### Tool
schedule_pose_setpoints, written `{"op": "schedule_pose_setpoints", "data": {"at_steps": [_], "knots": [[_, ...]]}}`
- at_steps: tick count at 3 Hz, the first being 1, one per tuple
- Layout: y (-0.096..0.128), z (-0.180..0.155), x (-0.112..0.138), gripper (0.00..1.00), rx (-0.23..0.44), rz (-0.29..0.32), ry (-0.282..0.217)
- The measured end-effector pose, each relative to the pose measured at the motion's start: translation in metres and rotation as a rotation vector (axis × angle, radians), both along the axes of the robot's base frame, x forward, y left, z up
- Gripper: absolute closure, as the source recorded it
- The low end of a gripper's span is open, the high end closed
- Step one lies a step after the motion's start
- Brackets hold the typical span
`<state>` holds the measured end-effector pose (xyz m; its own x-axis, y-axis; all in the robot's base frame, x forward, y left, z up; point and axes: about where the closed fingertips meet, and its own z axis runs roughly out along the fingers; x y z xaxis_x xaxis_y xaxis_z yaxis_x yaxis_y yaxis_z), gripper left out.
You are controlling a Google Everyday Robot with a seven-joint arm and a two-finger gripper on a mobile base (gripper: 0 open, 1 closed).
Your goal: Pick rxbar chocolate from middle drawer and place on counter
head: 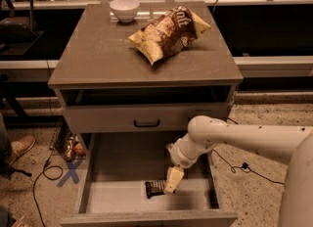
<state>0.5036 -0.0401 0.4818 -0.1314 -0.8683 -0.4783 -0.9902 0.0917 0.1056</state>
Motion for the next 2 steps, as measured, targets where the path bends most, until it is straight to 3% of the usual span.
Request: {"op": "schedule_pose_setpoints", "data": {"at_steps": [2], "knots": [[0.014, -0.058, 0.022, 0.00, 0.055, 0.073, -0.079]]}}
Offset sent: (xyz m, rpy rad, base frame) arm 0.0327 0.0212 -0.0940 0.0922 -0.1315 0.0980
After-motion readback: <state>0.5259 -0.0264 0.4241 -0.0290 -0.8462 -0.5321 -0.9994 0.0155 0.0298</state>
